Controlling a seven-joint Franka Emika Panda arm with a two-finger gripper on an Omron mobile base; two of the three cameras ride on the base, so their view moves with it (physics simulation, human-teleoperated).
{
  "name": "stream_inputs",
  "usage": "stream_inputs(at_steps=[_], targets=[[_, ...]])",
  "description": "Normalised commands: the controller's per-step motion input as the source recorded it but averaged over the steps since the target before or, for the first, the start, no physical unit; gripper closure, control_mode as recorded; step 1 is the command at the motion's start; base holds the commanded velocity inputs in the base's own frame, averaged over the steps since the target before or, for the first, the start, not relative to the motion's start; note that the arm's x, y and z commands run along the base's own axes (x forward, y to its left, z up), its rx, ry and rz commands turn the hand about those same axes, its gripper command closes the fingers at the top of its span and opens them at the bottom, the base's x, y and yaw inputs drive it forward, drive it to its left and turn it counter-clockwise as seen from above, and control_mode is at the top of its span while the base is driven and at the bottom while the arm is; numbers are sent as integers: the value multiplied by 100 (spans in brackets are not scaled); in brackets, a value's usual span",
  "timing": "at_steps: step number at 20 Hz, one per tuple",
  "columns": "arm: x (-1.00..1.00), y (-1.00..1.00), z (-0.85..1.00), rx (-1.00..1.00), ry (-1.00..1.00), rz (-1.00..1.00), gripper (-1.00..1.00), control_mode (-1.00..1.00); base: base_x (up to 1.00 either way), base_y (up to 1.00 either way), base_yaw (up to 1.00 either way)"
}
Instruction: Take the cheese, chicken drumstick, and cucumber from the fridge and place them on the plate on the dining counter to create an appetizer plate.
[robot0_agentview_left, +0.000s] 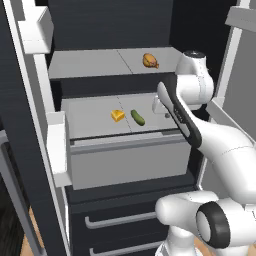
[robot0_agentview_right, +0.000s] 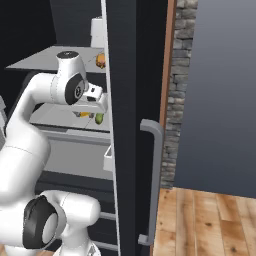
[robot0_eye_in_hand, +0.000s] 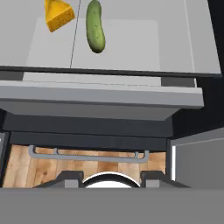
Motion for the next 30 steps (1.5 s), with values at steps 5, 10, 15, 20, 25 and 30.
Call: stream_inputs(at_steps=[5, 10, 15, 20, 25, 30], targets=[[-7, 2, 7, 0, -14, 0, -100, -100, 0, 0, 0], [-21, 6, 45, 0, -34, 0, -100, -100, 0, 0, 0], [-1, 28, 73, 6, -37, 0, -100, -100, 0, 0, 0], [0, 29, 65, 6, -26, 0, -100, -100, 0, 0, 0], [7, 6, 48, 7, -9, 0, -100, -100, 0, 0, 0], [24, -2, 15, 1, 0, 0, -100, -100, 0, 0, 0]])
